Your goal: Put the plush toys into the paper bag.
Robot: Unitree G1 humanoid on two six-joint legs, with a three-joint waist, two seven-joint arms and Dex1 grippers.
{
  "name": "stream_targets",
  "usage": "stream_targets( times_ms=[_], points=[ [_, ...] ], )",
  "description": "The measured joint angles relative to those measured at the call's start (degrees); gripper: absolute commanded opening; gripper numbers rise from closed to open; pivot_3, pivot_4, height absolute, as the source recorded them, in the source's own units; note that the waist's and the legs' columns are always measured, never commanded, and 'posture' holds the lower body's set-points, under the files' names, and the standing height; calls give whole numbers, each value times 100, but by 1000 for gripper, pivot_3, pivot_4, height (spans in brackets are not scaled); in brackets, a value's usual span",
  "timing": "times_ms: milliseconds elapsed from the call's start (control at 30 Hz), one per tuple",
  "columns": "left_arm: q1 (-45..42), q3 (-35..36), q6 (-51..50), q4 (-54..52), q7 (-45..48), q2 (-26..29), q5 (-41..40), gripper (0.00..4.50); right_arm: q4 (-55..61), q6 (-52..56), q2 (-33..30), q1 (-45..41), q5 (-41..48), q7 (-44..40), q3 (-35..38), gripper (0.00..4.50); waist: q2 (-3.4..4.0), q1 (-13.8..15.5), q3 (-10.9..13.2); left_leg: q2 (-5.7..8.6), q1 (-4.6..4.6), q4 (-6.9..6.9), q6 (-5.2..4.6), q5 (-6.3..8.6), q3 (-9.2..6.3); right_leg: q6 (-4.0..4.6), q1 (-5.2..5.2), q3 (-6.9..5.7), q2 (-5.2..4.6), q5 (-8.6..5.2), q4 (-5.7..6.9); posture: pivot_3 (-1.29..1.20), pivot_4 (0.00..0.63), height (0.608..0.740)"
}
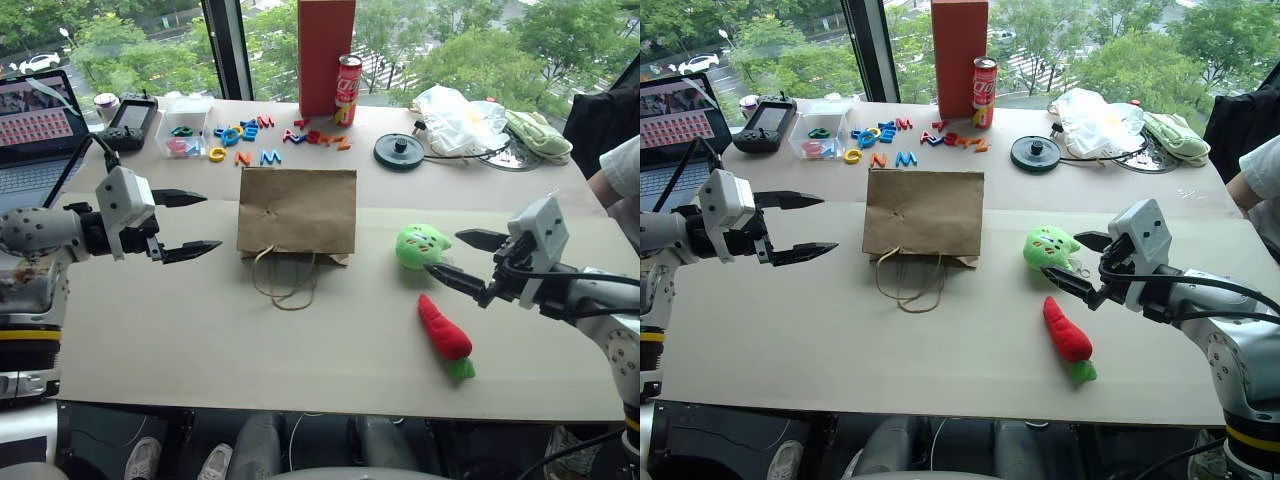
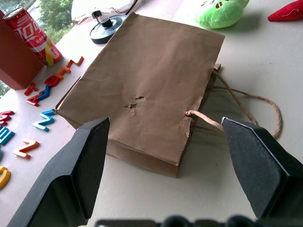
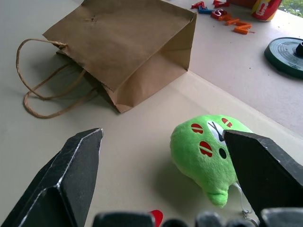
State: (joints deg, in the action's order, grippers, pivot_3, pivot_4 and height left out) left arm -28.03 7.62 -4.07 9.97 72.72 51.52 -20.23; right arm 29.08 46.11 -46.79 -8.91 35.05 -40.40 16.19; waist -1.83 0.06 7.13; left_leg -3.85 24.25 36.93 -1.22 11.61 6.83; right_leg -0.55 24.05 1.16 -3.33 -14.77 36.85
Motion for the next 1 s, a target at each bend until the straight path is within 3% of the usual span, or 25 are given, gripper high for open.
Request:
stream_targets(
  times_ms=[167, 300, 467, 733, 867, 1000],
  points=[
    [-7, -218, 417, 195, 21, -51, 288, 4027, 3, 0, 4, -32, 0, 13, -13, 4500, 1, 8, 0, 2, -4, 0, 0, 0, 3, 0, -3, 1, 0, 0, 1, 0, 150, 740],
    [-225, -881, 2415, 1266, -286, -387, 1461, 4027, 46, 2, 29, -142, 2, 68, -100, 4500, 0, 43, 0, 2, -5, 2, 0, 0, 6, 1, -4, 0, 0, 1, -1, 0, 150, 740],
    [-854, -1541, 4836, 2590, -1340, -890, 2822, 4027, 152, 25, 116, -205, 19, 175, -228, 4500, 0, 85, -1, 6, 5, 4, 0, 0, 5, 0, -3, -2, -4, 2, -6, 0, 150, 740],
    [-1216, -1912, 6086, 3469, -1992, -1548, 3096, 4027, 385, 151, 241, -203, 159, 461, -238, 4500, -1, 35, -1, 2, 3, 4, -3, 1, 1, -1, -1, -2, -1, 3, 2, 0, 150, 740],
    [-1232, -1979, 6270, 3678, -1902, -1545, 2910, 2961, 487, 191, 295, -150, 212, 593, -238, 4500, 0, 29, -1, 2, 0, 7, -2, 0, -1, -1, -2, -2, -1, 2, 9, 0, 150, 740],
    [-1236, -2009, 6321, 3812, -1765, -1526, 2794, 1567, 526, 192, 323, -94, 213, 678, -239, 4500, 0, 44, -1, 3, 1, 9, -2, 1, -1, -1, -2, -2, -2, 2, 9, 0, 150, 740]
  ],
)
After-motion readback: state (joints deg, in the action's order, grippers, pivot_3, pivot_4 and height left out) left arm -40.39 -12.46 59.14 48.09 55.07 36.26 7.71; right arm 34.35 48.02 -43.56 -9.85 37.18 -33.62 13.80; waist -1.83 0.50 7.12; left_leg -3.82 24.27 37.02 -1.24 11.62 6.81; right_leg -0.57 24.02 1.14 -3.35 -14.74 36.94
